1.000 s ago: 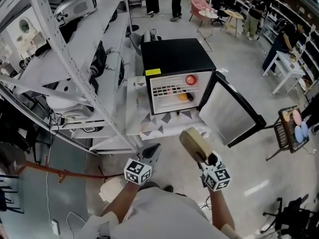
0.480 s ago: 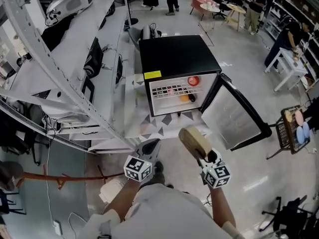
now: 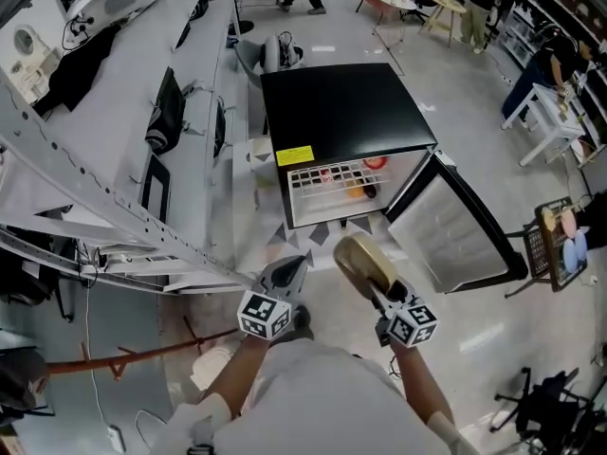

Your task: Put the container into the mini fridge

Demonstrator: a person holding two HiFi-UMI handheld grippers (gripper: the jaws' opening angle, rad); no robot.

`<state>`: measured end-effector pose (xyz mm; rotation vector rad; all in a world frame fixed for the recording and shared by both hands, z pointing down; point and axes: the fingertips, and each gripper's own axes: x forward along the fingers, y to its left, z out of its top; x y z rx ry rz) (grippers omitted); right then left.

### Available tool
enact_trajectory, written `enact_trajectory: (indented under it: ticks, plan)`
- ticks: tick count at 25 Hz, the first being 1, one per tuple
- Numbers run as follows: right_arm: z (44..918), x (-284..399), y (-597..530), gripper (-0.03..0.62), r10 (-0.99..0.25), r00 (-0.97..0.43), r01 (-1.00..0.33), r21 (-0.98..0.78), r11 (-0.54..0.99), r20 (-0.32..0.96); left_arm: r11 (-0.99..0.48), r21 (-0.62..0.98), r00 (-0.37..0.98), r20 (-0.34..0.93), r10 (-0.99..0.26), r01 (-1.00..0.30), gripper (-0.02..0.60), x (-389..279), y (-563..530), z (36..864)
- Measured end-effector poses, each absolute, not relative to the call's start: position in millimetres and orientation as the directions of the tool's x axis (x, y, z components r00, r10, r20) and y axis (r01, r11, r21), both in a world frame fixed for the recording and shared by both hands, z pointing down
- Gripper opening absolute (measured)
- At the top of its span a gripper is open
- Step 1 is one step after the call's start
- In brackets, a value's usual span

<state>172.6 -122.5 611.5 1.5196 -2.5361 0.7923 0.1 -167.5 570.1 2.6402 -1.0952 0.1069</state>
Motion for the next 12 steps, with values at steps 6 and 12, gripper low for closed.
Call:
enact_trajectory:
  ticks: [6, 12]
  plan:
    - [629.9, 163.4, -171.2, 0.215, -0.79, -0.507, -0.826, -0.457, 0.33, 0.345, -0.676, 0.226, 0.712, 0.186, -0.677, -0.702, 0.005, -15.0, -200.6, 578.7]
    - [647.4, 154.1, -218.9, 0.214, -0.775, -0.528, -0.77, -0.58, 0.264, 0.348, -0.69, 0.228, 0.726, 0.205, -0.656, -0.687, 0.005, -22.7, -226.3, 586.1]
